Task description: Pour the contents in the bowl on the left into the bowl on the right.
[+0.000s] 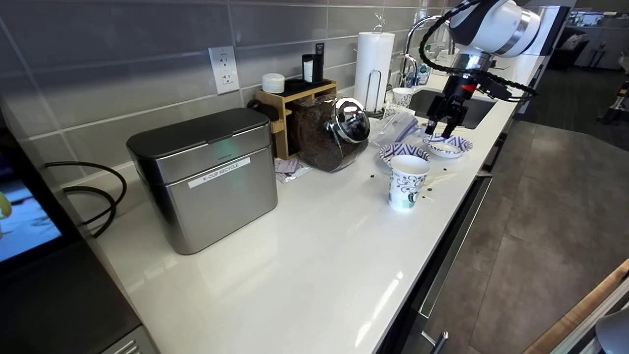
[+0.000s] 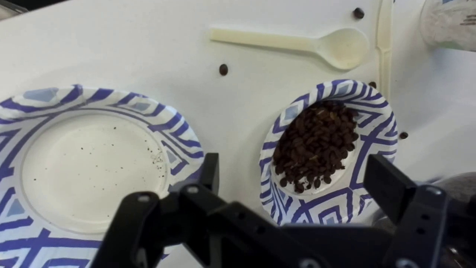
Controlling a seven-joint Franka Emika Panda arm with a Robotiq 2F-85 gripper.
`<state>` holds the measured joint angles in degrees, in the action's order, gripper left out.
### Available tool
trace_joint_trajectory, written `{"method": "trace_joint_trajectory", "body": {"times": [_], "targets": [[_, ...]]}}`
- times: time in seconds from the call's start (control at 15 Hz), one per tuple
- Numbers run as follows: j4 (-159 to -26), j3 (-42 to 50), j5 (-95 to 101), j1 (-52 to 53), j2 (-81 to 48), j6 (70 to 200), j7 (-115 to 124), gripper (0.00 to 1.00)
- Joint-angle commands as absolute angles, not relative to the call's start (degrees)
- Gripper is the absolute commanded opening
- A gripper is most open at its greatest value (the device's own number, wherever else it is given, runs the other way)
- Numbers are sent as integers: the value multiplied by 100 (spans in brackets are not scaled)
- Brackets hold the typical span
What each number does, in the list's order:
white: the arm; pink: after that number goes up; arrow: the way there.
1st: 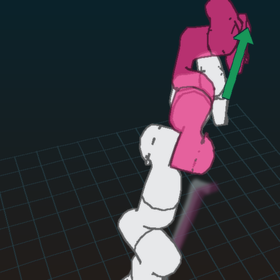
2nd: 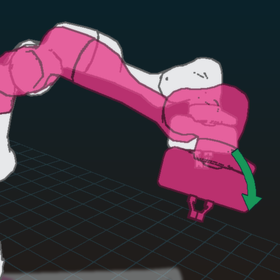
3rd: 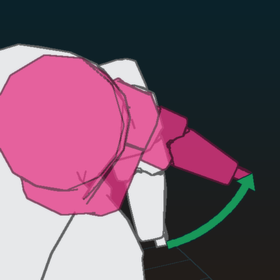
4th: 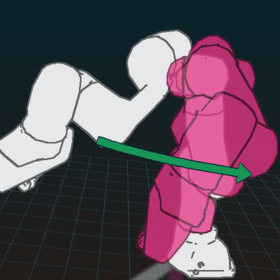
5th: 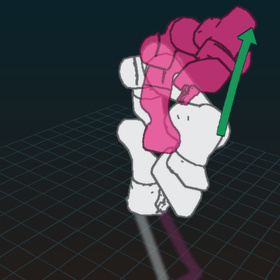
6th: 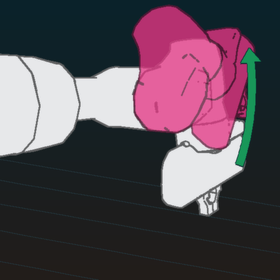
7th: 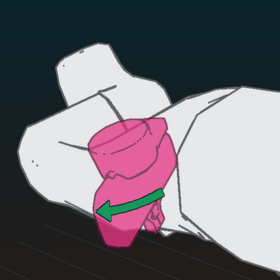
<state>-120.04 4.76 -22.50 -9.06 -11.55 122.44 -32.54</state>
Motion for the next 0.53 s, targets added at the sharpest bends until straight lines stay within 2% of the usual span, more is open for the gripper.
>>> {"method": "trace_joint_trajectory", "body": {"times": [0.0, 0.47], "targets": [[-11323, 344, -2581, -1144, -1700, 11761, -3759, 100], [-10715, 93, -2633, -1210, -2164, 11548, -3885, 100]]}}
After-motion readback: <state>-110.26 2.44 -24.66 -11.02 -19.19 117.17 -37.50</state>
